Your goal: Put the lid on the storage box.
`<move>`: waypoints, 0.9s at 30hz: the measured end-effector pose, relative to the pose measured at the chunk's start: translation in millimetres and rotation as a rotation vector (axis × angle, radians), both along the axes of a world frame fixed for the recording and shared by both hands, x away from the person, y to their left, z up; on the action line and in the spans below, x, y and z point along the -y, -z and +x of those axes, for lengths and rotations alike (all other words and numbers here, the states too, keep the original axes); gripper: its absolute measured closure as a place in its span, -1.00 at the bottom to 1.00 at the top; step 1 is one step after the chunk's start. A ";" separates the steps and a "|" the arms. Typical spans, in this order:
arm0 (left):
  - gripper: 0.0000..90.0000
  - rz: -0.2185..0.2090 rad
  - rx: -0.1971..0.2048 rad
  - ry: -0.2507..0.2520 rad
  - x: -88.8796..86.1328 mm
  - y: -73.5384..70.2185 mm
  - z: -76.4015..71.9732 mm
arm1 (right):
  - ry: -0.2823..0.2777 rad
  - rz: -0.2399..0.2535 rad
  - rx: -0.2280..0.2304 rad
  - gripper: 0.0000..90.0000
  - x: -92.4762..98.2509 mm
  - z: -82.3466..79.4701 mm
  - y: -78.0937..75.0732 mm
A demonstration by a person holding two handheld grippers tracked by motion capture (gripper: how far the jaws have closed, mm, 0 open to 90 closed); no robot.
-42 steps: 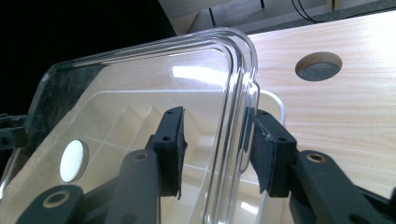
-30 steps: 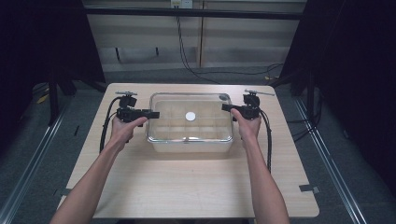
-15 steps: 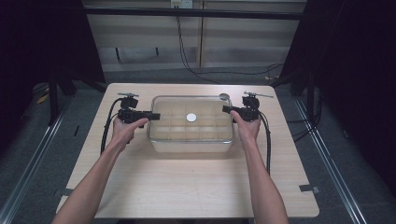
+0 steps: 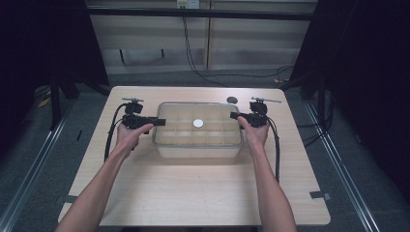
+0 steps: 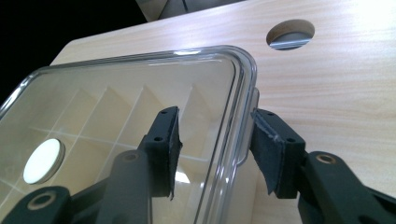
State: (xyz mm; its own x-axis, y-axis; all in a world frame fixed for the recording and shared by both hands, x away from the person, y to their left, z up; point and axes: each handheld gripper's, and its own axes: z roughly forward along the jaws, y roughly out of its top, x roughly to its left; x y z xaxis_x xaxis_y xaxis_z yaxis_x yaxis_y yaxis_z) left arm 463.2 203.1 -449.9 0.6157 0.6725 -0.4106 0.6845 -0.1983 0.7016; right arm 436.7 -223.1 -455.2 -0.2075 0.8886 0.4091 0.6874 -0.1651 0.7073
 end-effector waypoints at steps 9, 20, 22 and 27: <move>-0.08 0.002 -0.014 0.048 1.7 1.5 -3.2 | -0.014 -0.026 0.001 0.15 1.2 -5.5 -2.1; -0.25 0.028 -0.002 0.034 6.8 -1.4 -9.7 | -0.043 -0.006 0.053 -0.08 5.2 -15.0 -15.8; -0.28 0.019 0.006 0.020 4.6 -3.2 -11.7 | -0.057 -0.005 0.063 -0.10 6.5 -17.6 -18.1; -0.34 0.023 0.039 0.001 -1.4 -10.8 -20.2 | -0.064 -0.006 0.088 -0.11 10.0 -26.9 -24.0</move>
State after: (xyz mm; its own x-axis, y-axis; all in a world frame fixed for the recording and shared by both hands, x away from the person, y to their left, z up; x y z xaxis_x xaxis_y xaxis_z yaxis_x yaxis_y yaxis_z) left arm 443.0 204.5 -439.1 0.6320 0.6806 -0.3707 0.6562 -0.2154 0.7232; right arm 409.7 -233.2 -431.2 -0.2988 0.8746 0.3818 0.6316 -0.1187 0.7661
